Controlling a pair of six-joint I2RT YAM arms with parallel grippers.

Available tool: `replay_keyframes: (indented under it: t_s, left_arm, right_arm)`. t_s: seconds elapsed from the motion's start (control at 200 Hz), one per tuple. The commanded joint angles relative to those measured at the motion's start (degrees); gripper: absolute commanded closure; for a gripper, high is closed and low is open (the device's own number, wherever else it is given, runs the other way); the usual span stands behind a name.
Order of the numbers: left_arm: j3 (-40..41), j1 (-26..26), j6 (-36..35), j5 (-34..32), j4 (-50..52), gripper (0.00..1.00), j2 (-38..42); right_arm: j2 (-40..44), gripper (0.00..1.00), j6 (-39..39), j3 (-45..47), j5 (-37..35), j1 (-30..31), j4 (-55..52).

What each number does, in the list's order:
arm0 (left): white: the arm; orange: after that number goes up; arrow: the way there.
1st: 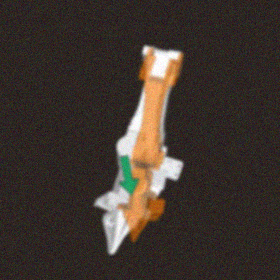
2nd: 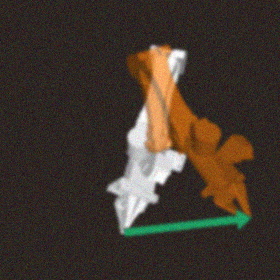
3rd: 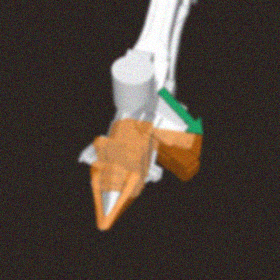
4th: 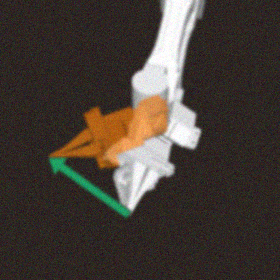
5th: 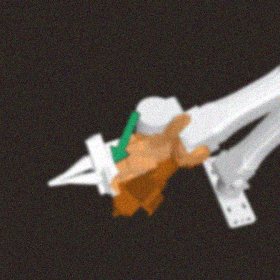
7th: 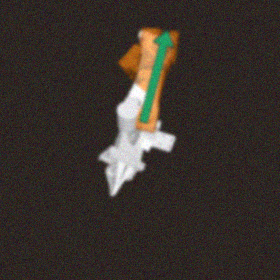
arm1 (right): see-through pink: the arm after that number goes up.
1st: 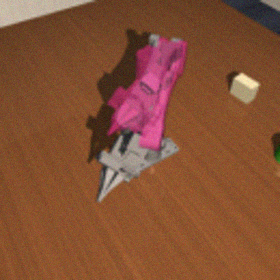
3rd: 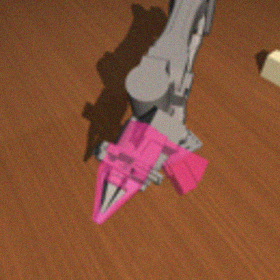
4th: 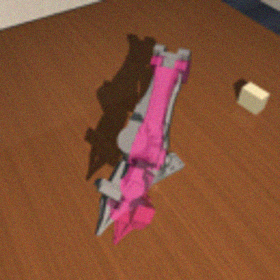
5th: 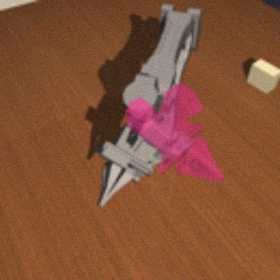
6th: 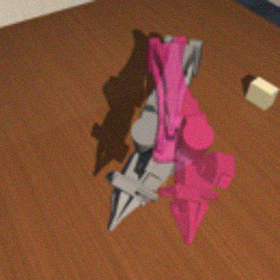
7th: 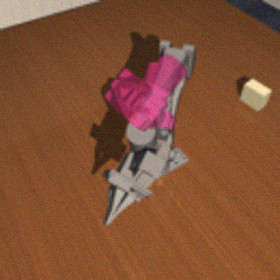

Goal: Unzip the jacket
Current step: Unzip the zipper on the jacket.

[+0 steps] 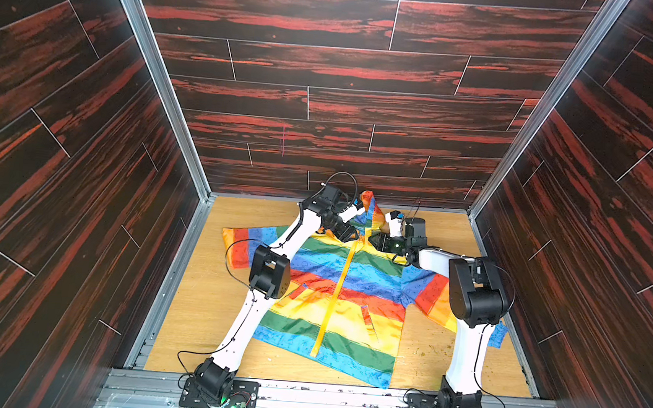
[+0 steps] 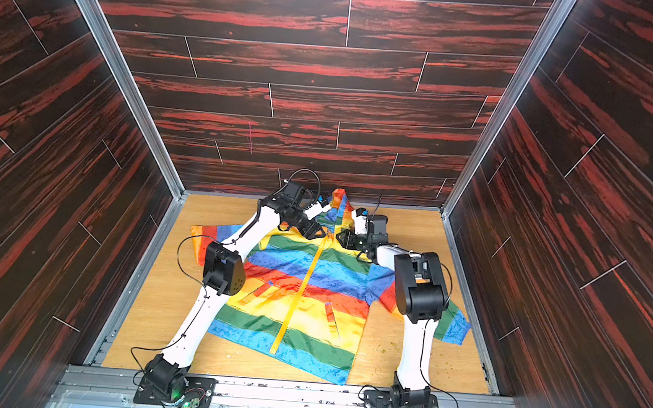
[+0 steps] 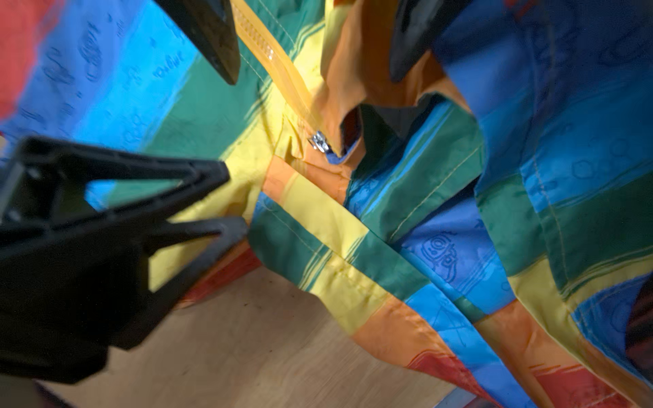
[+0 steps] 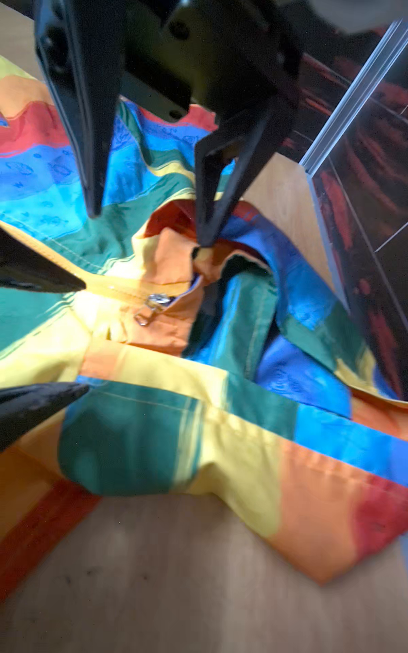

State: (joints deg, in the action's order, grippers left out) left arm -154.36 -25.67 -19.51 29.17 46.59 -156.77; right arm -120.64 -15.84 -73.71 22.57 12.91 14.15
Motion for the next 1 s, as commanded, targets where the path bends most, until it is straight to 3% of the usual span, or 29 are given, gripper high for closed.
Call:
replay_keyframes:
  t_s: [0.0, 0.225, 0.471, 0.686, 0.842, 0.997]
  left_arm:
    - [-2.5, -1.0, 5.0, -5.8, -1.6, 0.38, -0.9]
    - [-4.6, -1.0, 11.1, -8.2, -4.2, 0.59, -2.8]
    - [-1.8, -1.0, 13.1, -5.5, -7.2, 1.0, -0.8]
    - [1.7, -0.4, 13.8, -1.2, -7.9, 1.0, 2.0]
    - [4.5, 0.2, 13.0, -0.4, -6.9, 1.0, 3.7]
    - [4.6, 1.7, 15.8, 5.0, -5.8, 1.0, 4.4]
  right_arm:
    - [4.4, 0.59, -0.1, 2.1, 1.0, 0.4, -0.1]
    - [7.7, 0.6, -0.4, 5.4, -0.4, 0.4, -0.6]
    - [9.0, 0.68, 4.1, 6.7, -0.1, 0.8, 3.0]
    - [8.0, 0.65, 11.6, 6.7, -1.6, 1.6, 5.7]
    - [8.7, 0.58, 19.6, 13.0, 1.8, 2.7, 17.2]
    - [7.0, 0.57, 23.1, 9.0, 2.4, 2.8, 12.2]
